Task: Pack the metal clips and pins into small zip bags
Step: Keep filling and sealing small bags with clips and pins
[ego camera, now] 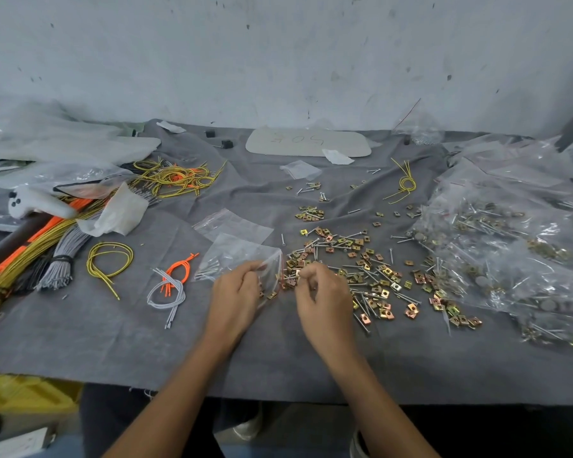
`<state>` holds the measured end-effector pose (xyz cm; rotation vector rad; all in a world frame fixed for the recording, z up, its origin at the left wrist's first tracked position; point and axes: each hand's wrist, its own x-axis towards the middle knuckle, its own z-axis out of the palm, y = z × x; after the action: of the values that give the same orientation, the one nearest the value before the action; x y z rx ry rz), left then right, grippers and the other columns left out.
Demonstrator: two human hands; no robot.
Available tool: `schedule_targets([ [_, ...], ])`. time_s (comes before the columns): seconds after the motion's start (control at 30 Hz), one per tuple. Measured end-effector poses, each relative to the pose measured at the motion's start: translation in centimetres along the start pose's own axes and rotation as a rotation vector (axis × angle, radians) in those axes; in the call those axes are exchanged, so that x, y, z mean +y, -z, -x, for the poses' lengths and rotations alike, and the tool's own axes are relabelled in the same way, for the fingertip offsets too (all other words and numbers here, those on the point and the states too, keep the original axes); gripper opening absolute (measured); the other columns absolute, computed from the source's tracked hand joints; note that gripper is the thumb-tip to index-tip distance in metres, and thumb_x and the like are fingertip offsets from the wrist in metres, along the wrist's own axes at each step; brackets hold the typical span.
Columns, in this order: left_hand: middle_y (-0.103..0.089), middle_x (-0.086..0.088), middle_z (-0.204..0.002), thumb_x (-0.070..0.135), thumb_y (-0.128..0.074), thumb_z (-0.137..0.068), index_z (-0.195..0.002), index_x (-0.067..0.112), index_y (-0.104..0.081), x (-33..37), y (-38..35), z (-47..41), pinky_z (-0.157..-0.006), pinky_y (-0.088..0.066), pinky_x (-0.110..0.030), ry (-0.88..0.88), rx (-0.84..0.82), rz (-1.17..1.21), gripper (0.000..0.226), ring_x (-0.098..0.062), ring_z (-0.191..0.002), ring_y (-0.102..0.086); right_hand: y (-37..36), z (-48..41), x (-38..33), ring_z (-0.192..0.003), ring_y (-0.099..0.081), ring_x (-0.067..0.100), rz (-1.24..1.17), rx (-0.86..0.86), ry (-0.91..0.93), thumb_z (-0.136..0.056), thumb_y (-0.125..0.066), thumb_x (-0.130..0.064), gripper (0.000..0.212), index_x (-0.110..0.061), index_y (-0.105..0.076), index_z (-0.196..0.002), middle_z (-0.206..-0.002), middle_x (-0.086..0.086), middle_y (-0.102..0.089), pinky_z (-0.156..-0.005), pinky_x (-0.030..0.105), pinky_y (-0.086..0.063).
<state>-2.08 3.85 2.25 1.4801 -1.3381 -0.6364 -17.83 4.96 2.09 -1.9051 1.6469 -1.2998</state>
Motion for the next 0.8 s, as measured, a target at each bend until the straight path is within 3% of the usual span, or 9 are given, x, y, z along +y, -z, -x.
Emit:
schedule_targets([
  [0.17,-0.060,0.013,-0.058,0.027,-0.038,-0.080,-0.105,0.017,-0.076,0.08,0.09,-0.03,-0.066,-0.040,-0.030,0.028,0.027,0.032,0.046,0.001,-0.062,-0.052,-0.60,0.33,-0.33,-0.095,-0.050,0.023,0.220,-0.127,0.106,-0.085,-0.064,-0.034,0.017,-0.023,-0.072,-0.095,-0.095,-0.004,-0.065,-0.086,0.039,-0.042],
  [0.23,-0.060,0.009,-0.059,0.026,-0.039,-0.080,-0.105,0.017,-0.076,0.16,0.06,0.02,-0.067,-0.039,-0.030,0.024,0.032,0.036,0.046,0.002,-0.061,-0.052,-0.64,0.34,-0.44,-0.090,-0.051,0.022,0.184,-0.103,0.133,-0.083,-0.066,-0.032,0.010,-0.022,-0.068,-0.085,-0.089,-0.005,-0.061,-0.084,0.040,-0.043],
  [0.33,-0.061,0.022,-0.058,0.025,-0.039,-0.080,-0.103,0.019,-0.075,0.16,0.04,0.01,-0.065,-0.039,-0.030,0.012,0.015,0.018,0.044,0.003,-0.060,-0.053,-0.47,0.48,-0.47,-0.086,-0.049,0.017,0.103,-0.106,0.167,-0.080,-0.059,-0.033,0.011,-0.022,-0.059,-0.078,-0.085,-0.008,-0.053,-0.080,0.036,-0.044],
  [0.43,-0.063,0.020,-0.062,0.023,-0.039,-0.081,-0.105,0.018,-0.076,0.22,0.06,0.02,-0.067,-0.042,-0.028,-0.009,0.000,-0.010,0.044,0.001,-0.064,-0.056,-0.41,0.56,-0.63,-0.094,-0.046,0.015,0.171,-0.224,0.214,-0.079,-0.051,-0.038,0.019,-0.025,-0.061,-0.088,-0.094,-0.008,-0.052,-0.083,0.035,-0.045],
  [0.53,-0.072,0.009,-0.078,0.024,-0.039,-0.082,-0.105,0.016,-0.076,0.38,0.07,0.03,-0.071,-0.046,-0.017,-0.026,-0.007,-0.029,0.044,0.000,-0.077,-0.063,-0.61,0.32,-0.60,-0.102,-0.043,0.019,0.297,-0.328,0.255,-0.083,-0.050,-0.035,0.036,-0.029,-0.066,-0.114,-0.106,-0.004,-0.050,-0.091,0.035,-0.043],
  [0.6,-0.071,0.013,-0.078,0.026,-0.039,-0.082,-0.104,0.021,-0.075,0.50,0.10,0.08,-0.073,-0.046,-0.016,-0.027,-0.009,-0.040,0.042,0.004,-0.079,-0.062,-0.56,0.23,-0.56,-0.103,-0.041,0.018,0.255,-0.289,0.208,-0.086,-0.054,-0.029,0.042,-0.033,-0.063,-0.128,-0.109,-0.004,-0.051,-0.091,0.031,-0.040],
  [0.7,-0.070,0.016,-0.079,0.027,-0.039,-0.082,-0.106,0.023,-0.074,0.53,0.17,0.09,-0.072,-0.044,-0.014,0.004,0.018,-0.023,0.043,0.005,-0.079,-0.061,-0.27,0.32,-0.16,-0.099,-0.043,0.018,0.176,-0.036,0.073,-0.087,-0.060,-0.021,0.025,-0.027,-0.065,-0.110,-0.106,-0.004,-0.057,-0.084,0.035,-0.044],
  [0.8,-0.074,0.008,-0.092,0.028,-0.038,-0.081,-0.112,0.014,-0.074,0.48,0.20,0.03,-0.082,-0.048,-0.020,0.017,0.030,-0.006,0.049,0.000,-0.085,-0.062,-0.34,0.27,0.08,-0.097,-0.044,0.021,0.274,-0.044,0.027,-0.086,-0.061,-0.021,0.012,-0.025,-0.067,-0.096,-0.102,-0.002,-0.056,-0.083,0.036,-0.041],
])
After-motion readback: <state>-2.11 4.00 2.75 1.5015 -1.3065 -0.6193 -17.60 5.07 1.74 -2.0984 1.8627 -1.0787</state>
